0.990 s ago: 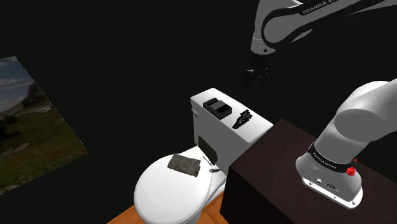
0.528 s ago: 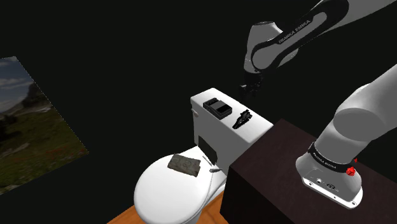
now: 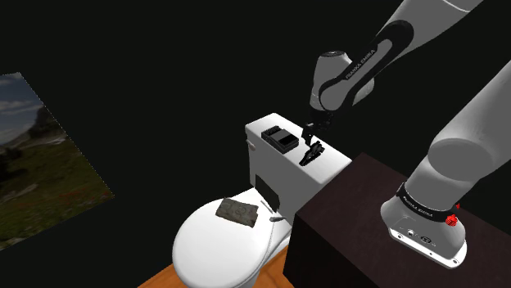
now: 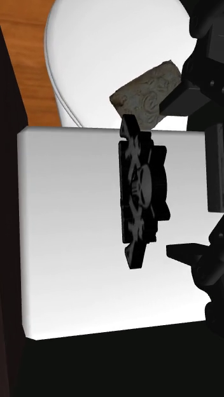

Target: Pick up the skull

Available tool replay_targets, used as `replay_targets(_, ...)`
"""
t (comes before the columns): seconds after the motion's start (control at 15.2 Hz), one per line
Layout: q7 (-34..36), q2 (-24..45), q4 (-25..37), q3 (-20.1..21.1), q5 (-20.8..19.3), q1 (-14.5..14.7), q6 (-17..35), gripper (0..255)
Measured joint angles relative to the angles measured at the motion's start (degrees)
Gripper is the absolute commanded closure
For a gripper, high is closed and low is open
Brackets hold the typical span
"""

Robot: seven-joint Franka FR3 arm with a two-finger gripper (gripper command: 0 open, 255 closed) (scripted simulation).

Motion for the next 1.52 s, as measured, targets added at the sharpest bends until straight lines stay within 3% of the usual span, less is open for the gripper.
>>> replay_targets(0.13,0.3,1.7,0.1,0.0,-0.4,-0.1,1.7,0)
replay_targets(0.2,0.4,2.3,0.1,0.0,-0.5,-0.2,2.2,255)
replay_targets(0.86,0.5,2.7,0.1,0.0,-0.6,-0.2,2.7,255)
replay_targets(1.52,-1.0,-5.5,1.1,-0.2,1.0,0.3,-6.5,255)
